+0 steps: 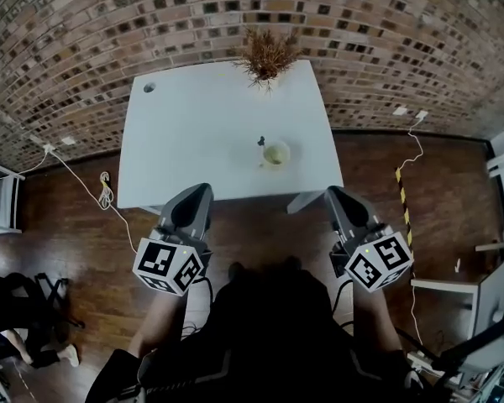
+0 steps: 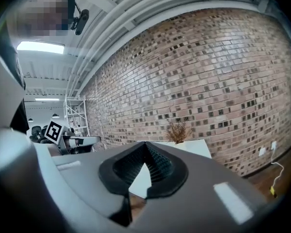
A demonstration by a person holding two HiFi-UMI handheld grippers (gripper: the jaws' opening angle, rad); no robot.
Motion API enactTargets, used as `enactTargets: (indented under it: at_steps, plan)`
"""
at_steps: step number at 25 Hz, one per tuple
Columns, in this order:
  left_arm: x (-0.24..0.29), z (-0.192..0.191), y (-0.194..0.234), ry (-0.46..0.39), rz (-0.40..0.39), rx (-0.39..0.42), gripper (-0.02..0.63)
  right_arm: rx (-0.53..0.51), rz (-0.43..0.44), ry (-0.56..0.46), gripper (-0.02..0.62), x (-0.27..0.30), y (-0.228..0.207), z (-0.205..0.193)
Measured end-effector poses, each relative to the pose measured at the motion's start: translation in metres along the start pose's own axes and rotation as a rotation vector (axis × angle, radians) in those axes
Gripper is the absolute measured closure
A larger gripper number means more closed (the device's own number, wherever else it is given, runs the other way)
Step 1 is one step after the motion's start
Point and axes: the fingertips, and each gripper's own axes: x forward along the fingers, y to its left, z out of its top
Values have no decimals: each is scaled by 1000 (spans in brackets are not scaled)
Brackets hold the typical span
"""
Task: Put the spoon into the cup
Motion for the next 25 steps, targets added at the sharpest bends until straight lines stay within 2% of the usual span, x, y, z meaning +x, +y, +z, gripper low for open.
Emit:
enactTargets:
  at_steps: [8,10,16,21,25]
  plan:
    - [-12,28,-42,-31,42,42,606,-51,89,-37,589,-18,2,25]
    - [-11,31,-47,-33,45,60,606,-61,98,-46,589,-21,-2,30]
    - [-3,32,-67,-26,38,41,606,-59,124,-48,589,-31,-7,31]
    - [3,30,-80,-9,30,96,606,-45,128,-49,589,-35,-9,27]
    - [5,28,-82,-14,28,72,606,-49,128,-51,589,-38,-12,28]
